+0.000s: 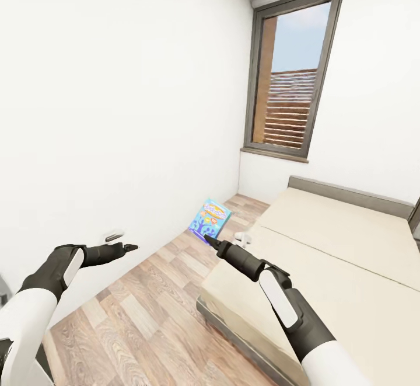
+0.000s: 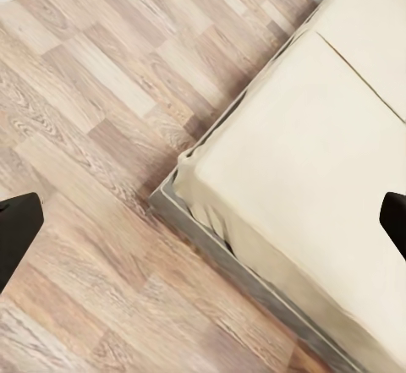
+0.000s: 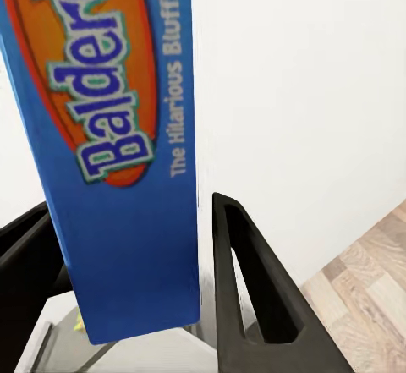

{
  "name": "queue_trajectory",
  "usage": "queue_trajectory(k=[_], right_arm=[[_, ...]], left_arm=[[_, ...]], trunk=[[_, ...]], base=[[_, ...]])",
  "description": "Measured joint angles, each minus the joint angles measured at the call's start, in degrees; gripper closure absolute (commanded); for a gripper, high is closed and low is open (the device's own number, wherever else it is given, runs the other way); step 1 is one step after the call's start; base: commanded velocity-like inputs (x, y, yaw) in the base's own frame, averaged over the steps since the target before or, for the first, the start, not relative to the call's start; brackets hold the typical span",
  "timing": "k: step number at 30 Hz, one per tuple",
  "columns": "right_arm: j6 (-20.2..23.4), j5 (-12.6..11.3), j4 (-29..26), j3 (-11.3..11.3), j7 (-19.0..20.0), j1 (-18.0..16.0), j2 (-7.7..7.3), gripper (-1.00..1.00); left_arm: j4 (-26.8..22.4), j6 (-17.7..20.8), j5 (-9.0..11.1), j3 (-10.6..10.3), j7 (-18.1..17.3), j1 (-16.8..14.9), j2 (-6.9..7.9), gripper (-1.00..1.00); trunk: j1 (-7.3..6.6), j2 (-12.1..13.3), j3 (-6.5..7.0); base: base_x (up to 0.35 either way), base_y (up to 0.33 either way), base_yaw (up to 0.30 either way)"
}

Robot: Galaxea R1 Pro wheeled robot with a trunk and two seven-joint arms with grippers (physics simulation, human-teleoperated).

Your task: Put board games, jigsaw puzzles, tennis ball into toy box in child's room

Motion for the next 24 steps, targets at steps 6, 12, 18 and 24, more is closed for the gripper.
queue_trajectory(k=[6,12,18,24], right_arm=[[0.0,0.1,0.1,0.0,0.0,0.0,0.05,1.0],[0.0,0.1,0.1,0.0,-0.4,0.0,0.07,1.0],[0.0,0.1,0.1,0.0,-1.3,0.0,0.04,1.0],[0.0,0.1,0.1,0.2,-1.4,0.0,0.08,1.0]], left_arm=[[0.0,0.0,0.0,0.2,0.1,0.0,0.0,-1.0],[0.0,0.1,0.0,0.2,0.1,0.0,0.0,-1.0],[0.0,0.1,0.0,0.1,0.1,0.0,0.0,-1.0],[0.0,0.1,0.0,0.1,0.2,0.0,0.0,-1.0]], trunk=[[0.0,0.0,-0.18],[0.0,0.0,-0.38],[-0.01,0.0,-0.58],[-0.01,0.1,-0.78]], base=[[0.0,-0.017,0.276],[0.0,-0.002,0.277],[0.0,0.0,0.276],[0.0,0.0,0.275]])
